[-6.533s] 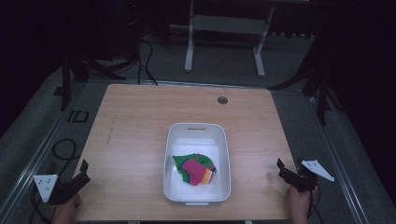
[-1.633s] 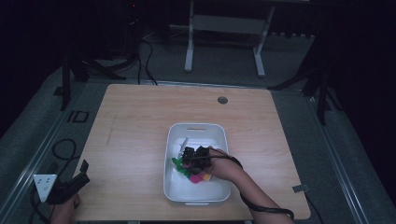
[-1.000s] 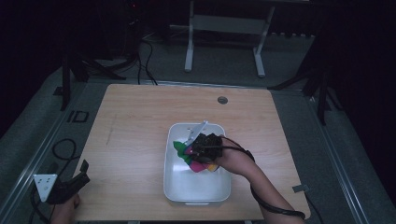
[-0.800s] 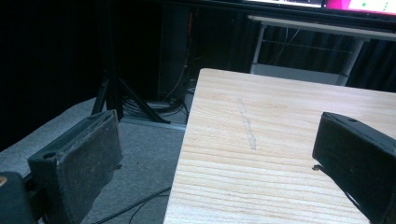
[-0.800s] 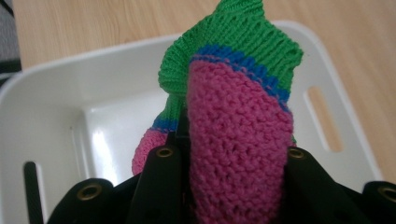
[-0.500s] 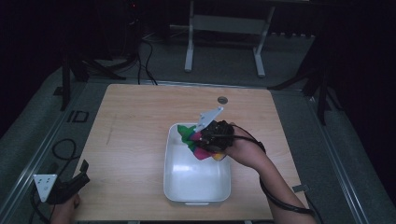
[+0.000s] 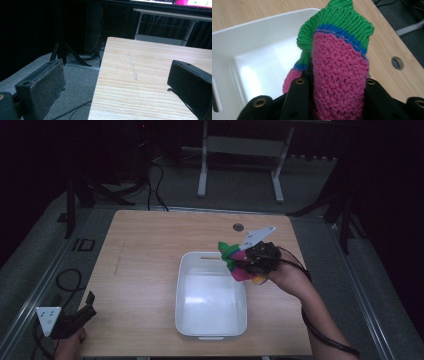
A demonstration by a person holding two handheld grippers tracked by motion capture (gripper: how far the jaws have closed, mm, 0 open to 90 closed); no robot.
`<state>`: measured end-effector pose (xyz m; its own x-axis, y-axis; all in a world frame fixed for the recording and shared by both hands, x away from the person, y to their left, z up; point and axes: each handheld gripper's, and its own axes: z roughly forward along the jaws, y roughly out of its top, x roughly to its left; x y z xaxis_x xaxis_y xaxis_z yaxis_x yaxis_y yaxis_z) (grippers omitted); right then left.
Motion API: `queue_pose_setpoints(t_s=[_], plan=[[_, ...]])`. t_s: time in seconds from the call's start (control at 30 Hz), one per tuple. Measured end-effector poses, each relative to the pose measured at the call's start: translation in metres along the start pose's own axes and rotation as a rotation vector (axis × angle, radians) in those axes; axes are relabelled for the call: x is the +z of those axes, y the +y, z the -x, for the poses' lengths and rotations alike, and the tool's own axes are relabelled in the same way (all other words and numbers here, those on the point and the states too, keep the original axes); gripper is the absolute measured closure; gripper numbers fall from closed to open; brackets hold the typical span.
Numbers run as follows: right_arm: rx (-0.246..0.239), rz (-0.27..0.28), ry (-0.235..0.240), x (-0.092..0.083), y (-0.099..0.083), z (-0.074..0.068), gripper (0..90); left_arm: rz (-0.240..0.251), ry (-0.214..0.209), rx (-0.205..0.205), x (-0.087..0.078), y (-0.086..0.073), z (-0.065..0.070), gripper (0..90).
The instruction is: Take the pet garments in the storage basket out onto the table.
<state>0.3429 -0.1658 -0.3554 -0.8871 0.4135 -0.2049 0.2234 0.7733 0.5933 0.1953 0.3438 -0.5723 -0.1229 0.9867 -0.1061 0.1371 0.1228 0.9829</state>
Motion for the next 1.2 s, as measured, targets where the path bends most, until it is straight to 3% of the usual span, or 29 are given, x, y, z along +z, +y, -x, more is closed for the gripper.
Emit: queue_pose_setpoints(t_s=[0.4,0.5,0.57,0.73,0.87,1.2], plan=[[0.110,-0.008,-0.074,-0.021,-0.044,0.030,71.5,-0.006,-0.001,0.000,0.001,0.000,0.000,1.8],[0.131,-0.025,-0.124,-0.022,-0.054,0.035,71.4,-0.003,0.001,0.001,0.001,0.000,0.000,1.8],[0.134,-0.034,-0.131,-0.021,-0.057,0.037,71.4,-0.003,0.001,0.001,0.001,0.000,0.000,1.8],[0.185,-0.044,-0.136,-0.011,-0.076,0.044,71.2,-0.002,0.001,0.008,0.000,0.000,0.001,1.8],[0.200,-0.055,-0.163,0.001,-0.088,0.049,71.0,-0.004,-0.001,0.009,0.000,0.000,0.001,1.8],[0.246,-0.075,-0.171,0.040,-0.117,0.057,70.9,-0.005,-0.003,0.008,0.000,0.000,0.000,1.8]])
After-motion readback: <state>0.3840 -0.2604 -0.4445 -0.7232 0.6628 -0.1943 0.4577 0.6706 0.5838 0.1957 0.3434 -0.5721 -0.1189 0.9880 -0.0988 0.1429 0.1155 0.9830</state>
